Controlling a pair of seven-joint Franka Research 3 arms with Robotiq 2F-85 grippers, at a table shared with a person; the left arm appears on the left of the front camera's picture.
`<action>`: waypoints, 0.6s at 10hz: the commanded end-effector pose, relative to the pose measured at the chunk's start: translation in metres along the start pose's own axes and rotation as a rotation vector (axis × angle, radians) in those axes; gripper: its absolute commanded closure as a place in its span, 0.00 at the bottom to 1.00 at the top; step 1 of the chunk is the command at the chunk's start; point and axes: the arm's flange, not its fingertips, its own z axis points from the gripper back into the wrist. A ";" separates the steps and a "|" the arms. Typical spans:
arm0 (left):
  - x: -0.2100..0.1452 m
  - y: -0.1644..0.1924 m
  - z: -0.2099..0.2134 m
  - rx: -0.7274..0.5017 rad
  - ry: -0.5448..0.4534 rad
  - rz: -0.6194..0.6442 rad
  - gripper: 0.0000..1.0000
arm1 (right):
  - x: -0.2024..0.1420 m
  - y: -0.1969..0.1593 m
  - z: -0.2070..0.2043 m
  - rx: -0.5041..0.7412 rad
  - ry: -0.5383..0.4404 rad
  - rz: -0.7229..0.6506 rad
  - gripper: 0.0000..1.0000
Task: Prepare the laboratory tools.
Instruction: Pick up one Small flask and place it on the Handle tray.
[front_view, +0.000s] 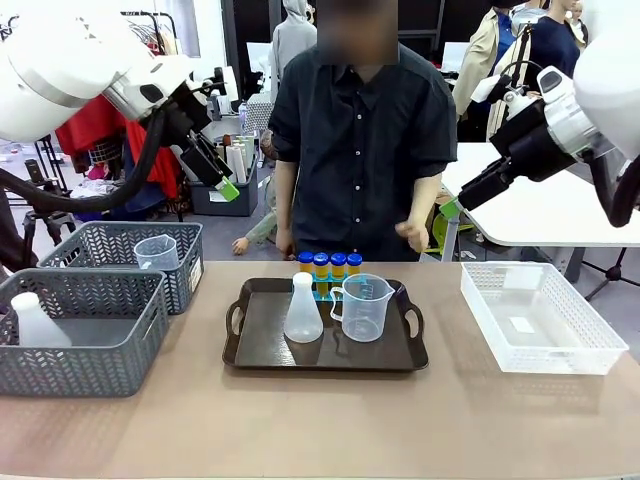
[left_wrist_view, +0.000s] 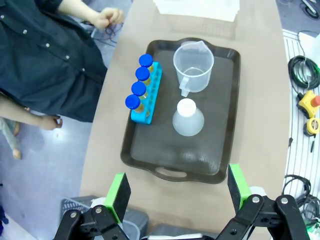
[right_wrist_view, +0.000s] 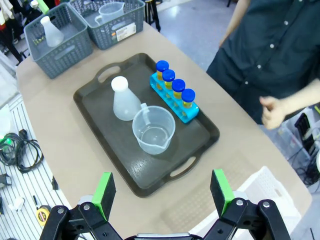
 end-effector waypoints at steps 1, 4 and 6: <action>-0.002 0.001 0.002 0.001 -0.002 0.002 0.00 | 0.001 0.000 0.001 0.014 -0.011 -0.008 0.00; -0.002 0.001 0.002 0.001 -0.002 0.002 0.00 | 0.001 0.000 0.001 0.014 -0.011 -0.008 0.00; -0.002 0.001 0.002 0.001 -0.002 0.002 0.00 | 0.001 0.000 0.001 0.014 -0.011 -0.008 0.00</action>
